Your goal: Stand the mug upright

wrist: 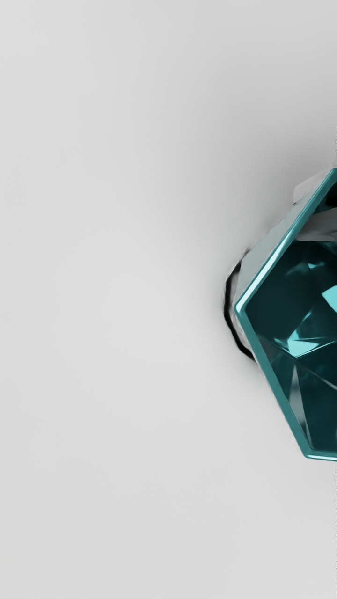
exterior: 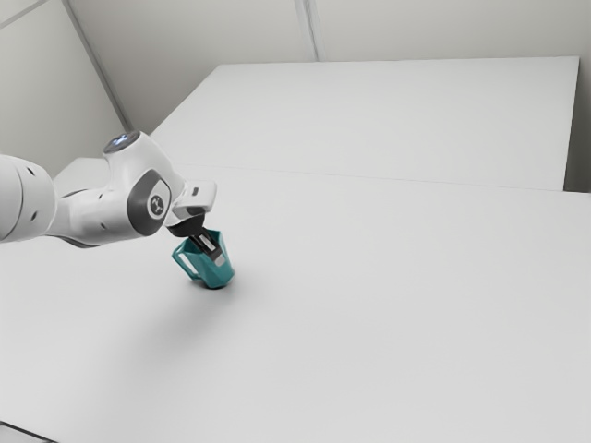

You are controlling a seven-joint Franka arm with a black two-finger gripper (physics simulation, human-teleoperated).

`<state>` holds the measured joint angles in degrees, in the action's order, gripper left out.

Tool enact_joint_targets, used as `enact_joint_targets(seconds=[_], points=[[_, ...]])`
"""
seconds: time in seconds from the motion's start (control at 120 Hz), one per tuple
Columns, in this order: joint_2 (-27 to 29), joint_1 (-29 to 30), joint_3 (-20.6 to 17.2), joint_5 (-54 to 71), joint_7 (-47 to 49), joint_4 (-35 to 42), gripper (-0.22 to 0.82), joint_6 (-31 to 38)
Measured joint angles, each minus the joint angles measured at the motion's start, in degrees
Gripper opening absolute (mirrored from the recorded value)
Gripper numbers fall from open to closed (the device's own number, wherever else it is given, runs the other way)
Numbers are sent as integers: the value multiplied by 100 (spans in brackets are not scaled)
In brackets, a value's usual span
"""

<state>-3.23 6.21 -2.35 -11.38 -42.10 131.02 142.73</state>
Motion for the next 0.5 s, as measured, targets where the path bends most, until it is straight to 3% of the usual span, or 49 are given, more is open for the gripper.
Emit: enact_joint_targets(seconds=[0.117, 0.217, 0.5], points=[[49, 26, -2, 127, 44, 11, 20, -26], [125, 24, -2, 175, 76, 12, 35, -43], [660, -23, 1, 365, 187, -51, 54, -283]])
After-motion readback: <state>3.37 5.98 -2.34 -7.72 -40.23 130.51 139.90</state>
